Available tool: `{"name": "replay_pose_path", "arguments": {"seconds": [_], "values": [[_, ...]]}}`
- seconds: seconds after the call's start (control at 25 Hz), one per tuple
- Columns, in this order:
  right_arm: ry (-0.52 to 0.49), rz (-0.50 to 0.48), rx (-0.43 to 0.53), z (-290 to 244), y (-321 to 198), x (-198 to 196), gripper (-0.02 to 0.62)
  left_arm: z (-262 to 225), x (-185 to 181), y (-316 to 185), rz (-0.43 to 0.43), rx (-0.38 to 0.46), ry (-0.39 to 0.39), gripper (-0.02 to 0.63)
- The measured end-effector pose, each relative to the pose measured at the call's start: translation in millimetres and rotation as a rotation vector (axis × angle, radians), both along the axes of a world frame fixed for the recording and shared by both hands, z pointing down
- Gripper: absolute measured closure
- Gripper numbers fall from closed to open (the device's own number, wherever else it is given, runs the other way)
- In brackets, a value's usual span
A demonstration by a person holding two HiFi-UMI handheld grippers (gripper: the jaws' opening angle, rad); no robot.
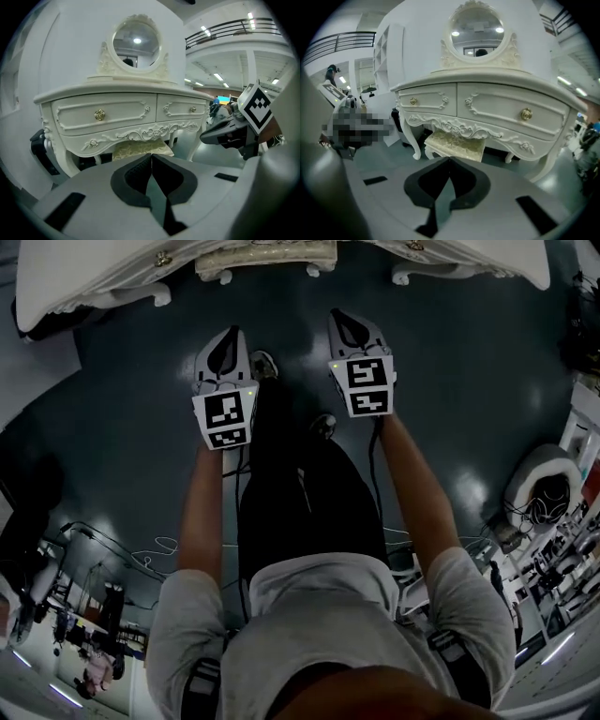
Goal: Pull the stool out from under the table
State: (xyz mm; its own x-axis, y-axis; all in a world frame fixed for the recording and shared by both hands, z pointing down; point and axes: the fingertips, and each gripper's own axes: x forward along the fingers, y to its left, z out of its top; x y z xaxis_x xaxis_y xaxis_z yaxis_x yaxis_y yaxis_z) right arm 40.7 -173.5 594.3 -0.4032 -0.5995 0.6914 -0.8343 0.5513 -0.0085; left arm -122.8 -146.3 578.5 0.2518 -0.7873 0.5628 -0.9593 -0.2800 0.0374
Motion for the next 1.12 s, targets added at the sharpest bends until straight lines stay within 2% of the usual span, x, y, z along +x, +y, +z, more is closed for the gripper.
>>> {"name": "replay_pose_path", "arguments": {"seconds": [0.12,0.32,0.56,0.72,0.88,1.0,1.12], "values": [[-0.046,0.006,-0.025,13,-12,-9,0.581,13,-3,-13,0.024,0.009,-0.016,0.598],[0.008,-0.005,0.027,46,-26,4,0.581,50,2,-24,0.087,0.028,-0.068,0.598],[0.06,0.04,0.082,110,-51,20,0.581,115,-27,-47,0.018,0.015,-0.062,0.598],[0.07,0.025,0.087,145,-60,21,0.58,137,-39,-62,0.003,0.033,-0.067,0.598],[0.099,-0.009,0.094,179,-70,18,0.58,170,-51,-79,-0.022,0.02,-0.039,0.598],[0.139,-0.037,0.122,198,-75,15,0.58,197,-65,-92,-0.009,0.013,-0.111,0.598],[0.174,-0.035,0.146,209,-83,17,0.578,220,-83,-101,-0.045,-0.012,-0.174,0.597]]}}
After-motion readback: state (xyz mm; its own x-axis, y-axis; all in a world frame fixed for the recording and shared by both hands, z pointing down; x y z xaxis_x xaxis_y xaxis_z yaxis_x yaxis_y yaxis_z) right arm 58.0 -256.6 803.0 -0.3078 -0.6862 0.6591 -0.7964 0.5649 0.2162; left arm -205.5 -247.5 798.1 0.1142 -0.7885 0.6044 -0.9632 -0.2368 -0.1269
